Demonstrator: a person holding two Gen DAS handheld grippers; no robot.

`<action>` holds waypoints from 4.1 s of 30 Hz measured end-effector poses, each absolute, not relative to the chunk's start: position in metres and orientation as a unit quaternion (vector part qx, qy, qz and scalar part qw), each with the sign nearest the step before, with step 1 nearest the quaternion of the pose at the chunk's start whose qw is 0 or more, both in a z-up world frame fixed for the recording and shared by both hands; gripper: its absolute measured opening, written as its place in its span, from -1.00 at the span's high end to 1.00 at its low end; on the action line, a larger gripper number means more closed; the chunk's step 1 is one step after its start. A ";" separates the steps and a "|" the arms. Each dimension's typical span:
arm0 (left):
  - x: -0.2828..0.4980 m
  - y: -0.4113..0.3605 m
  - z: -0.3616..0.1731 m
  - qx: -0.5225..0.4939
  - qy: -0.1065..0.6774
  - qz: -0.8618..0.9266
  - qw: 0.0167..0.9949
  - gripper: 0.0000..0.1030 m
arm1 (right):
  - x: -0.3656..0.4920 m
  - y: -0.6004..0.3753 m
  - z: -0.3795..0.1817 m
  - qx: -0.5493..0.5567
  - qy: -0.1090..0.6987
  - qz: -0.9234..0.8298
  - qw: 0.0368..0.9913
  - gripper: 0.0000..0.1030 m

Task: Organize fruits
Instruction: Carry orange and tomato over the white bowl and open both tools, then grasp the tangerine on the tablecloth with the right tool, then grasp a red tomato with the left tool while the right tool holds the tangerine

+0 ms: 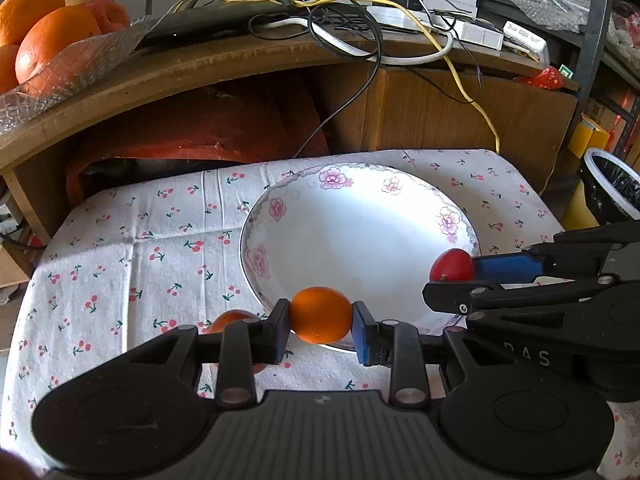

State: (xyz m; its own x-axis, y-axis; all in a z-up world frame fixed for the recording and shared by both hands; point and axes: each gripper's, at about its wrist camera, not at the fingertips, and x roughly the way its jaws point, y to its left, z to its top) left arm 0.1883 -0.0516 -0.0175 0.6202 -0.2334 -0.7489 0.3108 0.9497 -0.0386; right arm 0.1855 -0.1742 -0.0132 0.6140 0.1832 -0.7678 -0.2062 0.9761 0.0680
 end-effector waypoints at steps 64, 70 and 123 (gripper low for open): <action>0.108 -0.008 -0.014 0.112 0.409 -0.217 0.879 0.12 | 0.129 -0.193 -0.006 -0.037 0.431 0.135 0.891 0.24; 0.109 -0.005 -0.026 0.123 0.423 -0.224 0.869 0.12 | 0.127 -0.195 -0.010 -0.038 0.439 0.145 0.886 0.24; 0.103 -0.010 -0.034 0.122 0.442 -0.235 0.857 0.31 | 0.121 -0.165 -0.026 -0.070 0.490 0.190 0.848 0.44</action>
State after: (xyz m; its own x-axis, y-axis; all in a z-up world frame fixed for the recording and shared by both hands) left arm 0.1032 -0.0104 -0.0338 0.5000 -0.2941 -0.8146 0.5105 0.8599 0.0028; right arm 0.1215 -0.1654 -0.0263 0.4478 0.2540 -0.8573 -0.3920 0.9175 0.0671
